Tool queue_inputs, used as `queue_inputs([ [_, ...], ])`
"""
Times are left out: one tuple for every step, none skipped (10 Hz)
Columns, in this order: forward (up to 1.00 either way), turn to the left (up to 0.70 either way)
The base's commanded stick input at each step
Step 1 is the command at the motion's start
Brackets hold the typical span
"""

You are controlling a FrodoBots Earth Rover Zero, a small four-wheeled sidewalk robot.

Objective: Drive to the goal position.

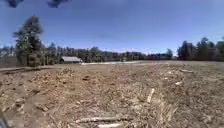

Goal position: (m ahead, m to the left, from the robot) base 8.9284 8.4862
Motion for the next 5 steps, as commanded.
queue_inputs([
  [0.7,0.0],
  [0.7,0.0],
  [0.7,0.0],
  [0.7,0.0],
  [0.7,0.0],
])
